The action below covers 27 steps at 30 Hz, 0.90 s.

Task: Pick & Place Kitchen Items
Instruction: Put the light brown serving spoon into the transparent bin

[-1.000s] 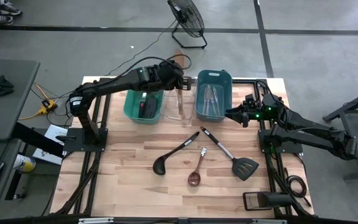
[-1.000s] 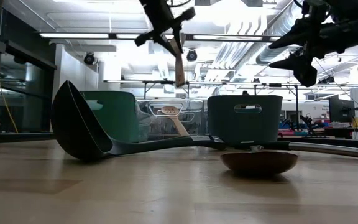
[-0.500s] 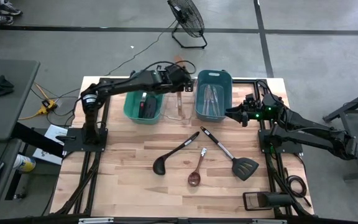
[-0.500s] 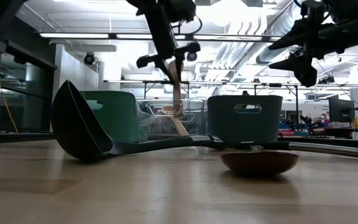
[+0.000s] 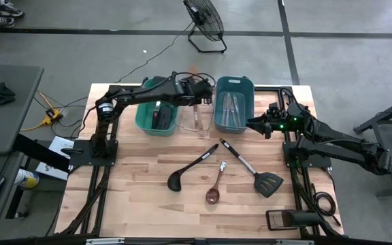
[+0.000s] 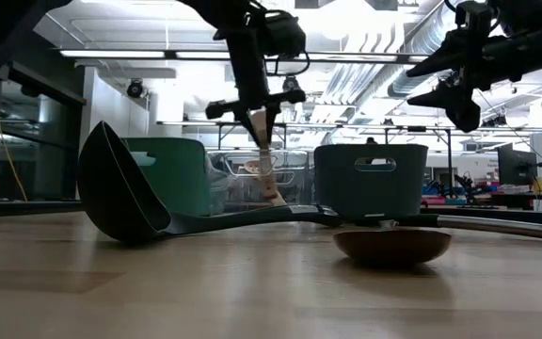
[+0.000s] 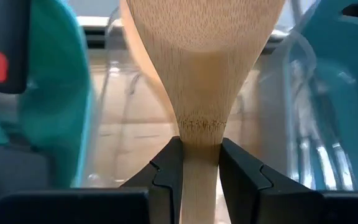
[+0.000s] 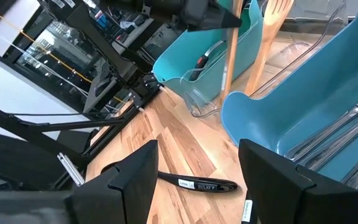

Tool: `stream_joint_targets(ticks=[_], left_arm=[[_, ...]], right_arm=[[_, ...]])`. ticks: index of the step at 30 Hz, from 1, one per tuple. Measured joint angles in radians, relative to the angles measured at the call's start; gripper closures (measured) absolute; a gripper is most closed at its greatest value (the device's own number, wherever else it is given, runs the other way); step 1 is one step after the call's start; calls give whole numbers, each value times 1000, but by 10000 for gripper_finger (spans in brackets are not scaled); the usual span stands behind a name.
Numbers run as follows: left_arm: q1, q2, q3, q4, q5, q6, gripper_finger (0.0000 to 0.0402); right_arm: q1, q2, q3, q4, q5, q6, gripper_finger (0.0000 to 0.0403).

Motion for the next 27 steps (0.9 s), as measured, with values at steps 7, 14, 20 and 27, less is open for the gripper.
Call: stream_joint_targets(ticks=[7, 14, 20, 27], left_arm=[[0, 13, 0, -5, 7, -26, 325], [1, 38, 0, -8, 37, -45, 325], [0, 35, 0, -16, 26, -46, 325], [8, 35, 0, -38, 33, -46, 325]], right_arm=[[0, 0, 0, -1, 1, -8, 188], [0, 0, 0, -1, 8, -10, 188], [0, 0, 0, -5, 8, -10, 188], [0, 0, 0, -16, 9, -28, 188]])
